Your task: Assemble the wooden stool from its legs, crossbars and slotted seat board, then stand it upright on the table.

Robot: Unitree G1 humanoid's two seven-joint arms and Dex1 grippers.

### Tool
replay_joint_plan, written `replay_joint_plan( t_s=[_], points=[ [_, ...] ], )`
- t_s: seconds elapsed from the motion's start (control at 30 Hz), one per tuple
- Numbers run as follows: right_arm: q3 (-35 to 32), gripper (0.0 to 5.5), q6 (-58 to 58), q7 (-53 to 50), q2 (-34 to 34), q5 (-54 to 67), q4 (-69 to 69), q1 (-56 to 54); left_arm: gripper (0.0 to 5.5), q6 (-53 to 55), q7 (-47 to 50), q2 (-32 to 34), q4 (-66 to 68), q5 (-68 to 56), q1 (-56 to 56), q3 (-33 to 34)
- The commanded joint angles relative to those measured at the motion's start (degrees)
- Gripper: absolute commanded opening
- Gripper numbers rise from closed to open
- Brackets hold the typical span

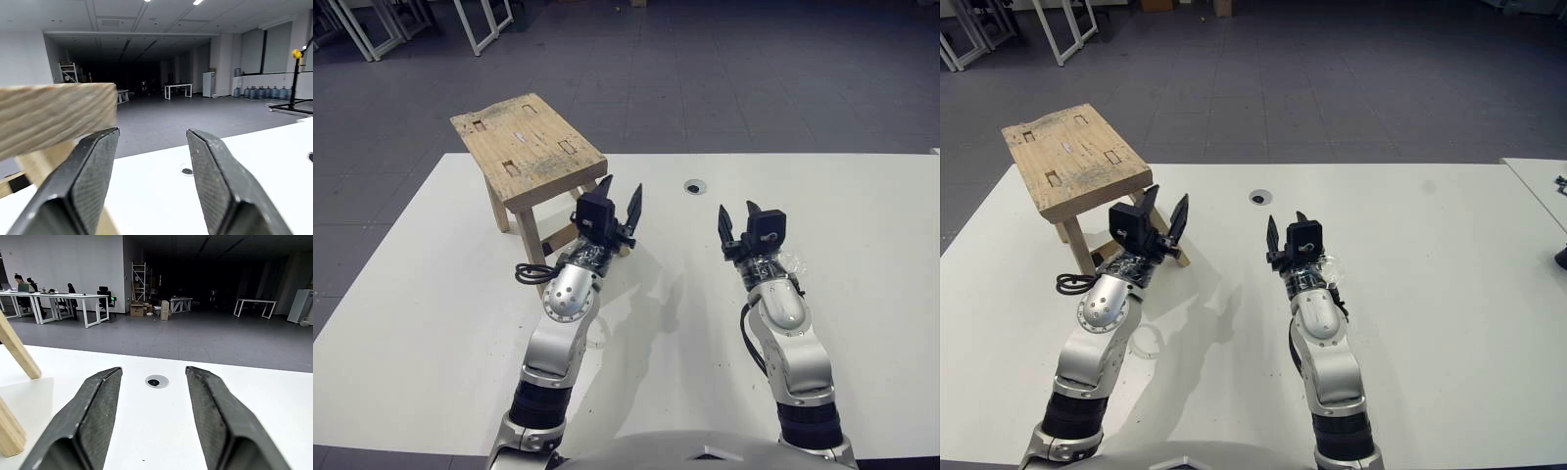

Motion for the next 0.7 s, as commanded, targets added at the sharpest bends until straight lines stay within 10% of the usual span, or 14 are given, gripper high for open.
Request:
replay_joint_plan(
  t_s=[0.03, 0.7],
  points=[
    [-1.06, 2.38, 1.95, 1.35, -0.76, 0.98, -0.33, -0.3, 2.57, 1.61, -1.27, -1.44, -1.94, 0.28, 0.87, -3.17],
    [-7.0, 2.38, 6.4, 9.15, -7.2, 5.57, 3.25, -6.54, 2.57, -4.08, 5.67, -8.68, 4.52, 6.62, -0.99, -2.51]
  ],
)
